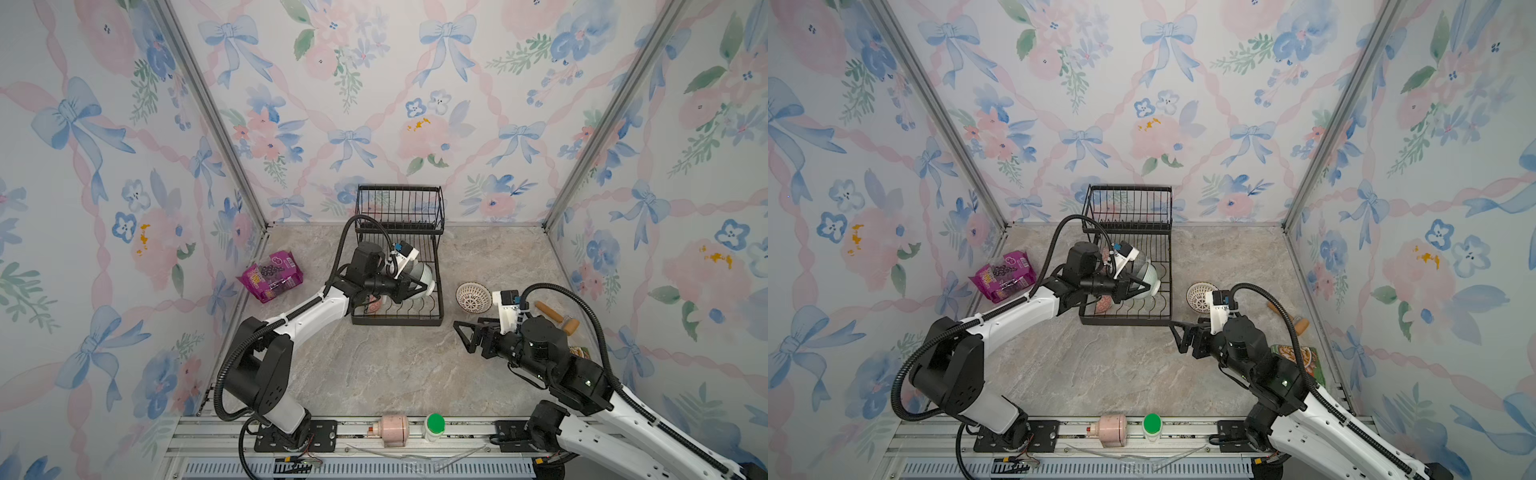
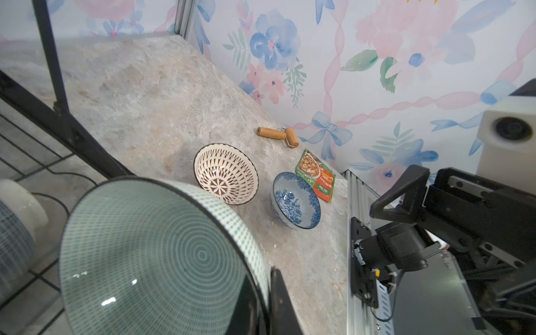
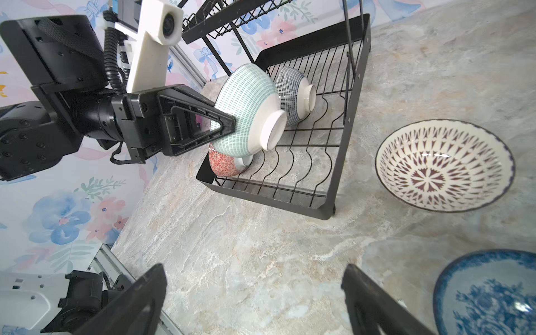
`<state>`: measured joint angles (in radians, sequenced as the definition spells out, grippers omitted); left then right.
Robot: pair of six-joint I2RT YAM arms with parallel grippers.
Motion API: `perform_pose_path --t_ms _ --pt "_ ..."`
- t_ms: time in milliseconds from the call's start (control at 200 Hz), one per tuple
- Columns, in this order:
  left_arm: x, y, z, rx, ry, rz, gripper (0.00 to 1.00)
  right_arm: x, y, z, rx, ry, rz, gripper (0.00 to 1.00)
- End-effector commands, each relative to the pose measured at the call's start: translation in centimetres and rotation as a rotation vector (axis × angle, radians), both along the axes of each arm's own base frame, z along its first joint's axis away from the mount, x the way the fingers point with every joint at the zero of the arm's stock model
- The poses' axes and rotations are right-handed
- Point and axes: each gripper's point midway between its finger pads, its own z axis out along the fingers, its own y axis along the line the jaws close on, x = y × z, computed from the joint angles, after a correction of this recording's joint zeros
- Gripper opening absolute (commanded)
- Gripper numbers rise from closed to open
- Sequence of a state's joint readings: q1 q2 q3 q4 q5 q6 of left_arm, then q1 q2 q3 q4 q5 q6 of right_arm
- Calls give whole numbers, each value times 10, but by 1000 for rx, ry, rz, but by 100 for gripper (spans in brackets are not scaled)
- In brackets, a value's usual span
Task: Load bowls into a dish rack
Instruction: Place the bowl in the dish rack.
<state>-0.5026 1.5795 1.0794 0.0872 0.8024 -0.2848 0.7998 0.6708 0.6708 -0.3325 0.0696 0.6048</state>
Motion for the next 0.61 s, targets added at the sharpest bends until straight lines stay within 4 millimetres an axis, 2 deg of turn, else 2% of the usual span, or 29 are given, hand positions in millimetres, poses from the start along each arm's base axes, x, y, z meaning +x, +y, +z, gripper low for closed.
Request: perform_pose_path --t_ms 0,290,470,600 --pt "15 9 29 -130 35 17 0 5 21 22 16 -58 91 96" --pt "25 15 17 -181 171 93 0 20 45 26 39 -60 118 96" --pt "31 23 7 -232 310 195 0 22 52 25 44 -45 125 96" --pt "29 27 7 -297 402 244 0 21 57 23 29 -47 130 96"
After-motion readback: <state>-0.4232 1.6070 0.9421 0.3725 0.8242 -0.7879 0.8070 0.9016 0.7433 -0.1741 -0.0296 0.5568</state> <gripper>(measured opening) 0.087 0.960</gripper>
